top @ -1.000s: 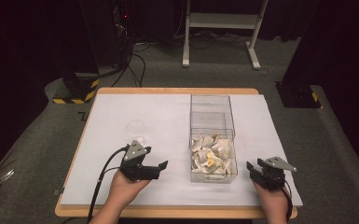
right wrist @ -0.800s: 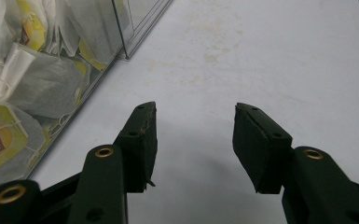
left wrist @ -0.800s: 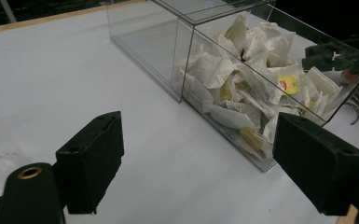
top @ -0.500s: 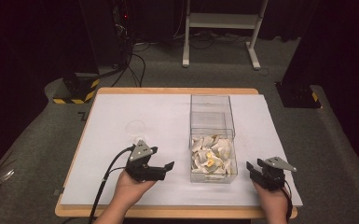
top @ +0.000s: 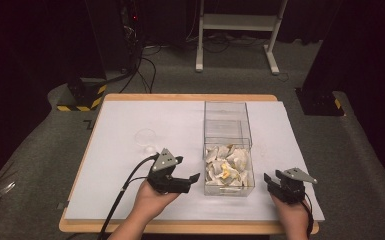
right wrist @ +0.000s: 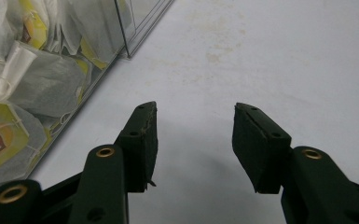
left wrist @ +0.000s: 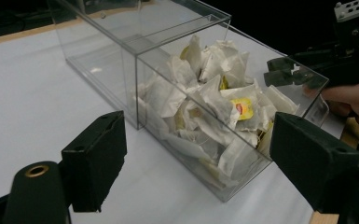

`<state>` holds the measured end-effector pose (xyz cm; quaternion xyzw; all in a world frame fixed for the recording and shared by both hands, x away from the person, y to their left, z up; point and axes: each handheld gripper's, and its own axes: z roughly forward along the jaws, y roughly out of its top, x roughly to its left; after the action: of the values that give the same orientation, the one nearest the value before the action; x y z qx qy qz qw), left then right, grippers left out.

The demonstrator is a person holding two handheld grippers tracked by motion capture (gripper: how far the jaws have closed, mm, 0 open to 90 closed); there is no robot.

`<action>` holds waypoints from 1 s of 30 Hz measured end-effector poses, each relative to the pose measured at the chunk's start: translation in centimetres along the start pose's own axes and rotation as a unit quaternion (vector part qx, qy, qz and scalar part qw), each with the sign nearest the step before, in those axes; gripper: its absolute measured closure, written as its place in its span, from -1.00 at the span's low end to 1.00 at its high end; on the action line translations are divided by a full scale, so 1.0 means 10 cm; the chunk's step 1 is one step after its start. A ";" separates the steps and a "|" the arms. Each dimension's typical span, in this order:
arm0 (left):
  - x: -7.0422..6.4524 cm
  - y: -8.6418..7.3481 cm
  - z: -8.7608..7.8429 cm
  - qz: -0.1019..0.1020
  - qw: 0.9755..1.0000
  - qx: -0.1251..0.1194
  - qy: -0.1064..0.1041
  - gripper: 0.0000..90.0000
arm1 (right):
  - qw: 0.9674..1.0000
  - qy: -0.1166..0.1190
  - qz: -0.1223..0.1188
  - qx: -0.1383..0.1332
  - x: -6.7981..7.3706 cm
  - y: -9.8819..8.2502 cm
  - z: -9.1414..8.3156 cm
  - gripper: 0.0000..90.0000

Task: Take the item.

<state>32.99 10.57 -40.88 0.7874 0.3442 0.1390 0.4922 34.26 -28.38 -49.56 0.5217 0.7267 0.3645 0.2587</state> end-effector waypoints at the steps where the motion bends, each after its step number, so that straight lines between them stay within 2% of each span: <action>1: 0.00 0.00 0.00 0.000 1.000 0.000 0.000 -0.56 | 1.000 0.000 0.000 0.000 0.00 0.00 0.00 0.12; 6: -0.08 0.09 0.10 0.004 1.000 0.002 -0.017 -0.53 | 1.000 0.001 -0.001 0.000 0.00 0.00 0.00 0.12; 21: -0.15 0.27 0.48 0.019 0.999 0.020 -0.033 -0.33 | 1.000 0.005 0.001 -0.002 -0.01 0.00 -0.01 0.12; 25: -0.13 0.29 0.58 0.022 0.999 0.026 -0.034 -0.25 | 1.000 0.007 0.005 -0.003 -0.02 0.00 -0.01 0.12; 30: -0.13 0.32 0.68 0.026 0.998 0.034 -0.034 0.01 | 1.000 0.009 0.007 -0.003 -0.02 0.00 -0.01 0.12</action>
<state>37.10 4.15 -41.23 0.8169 0.3109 0.1129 0.4725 34.26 -28.64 -49.52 0.5229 0.7243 0.3732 0.2504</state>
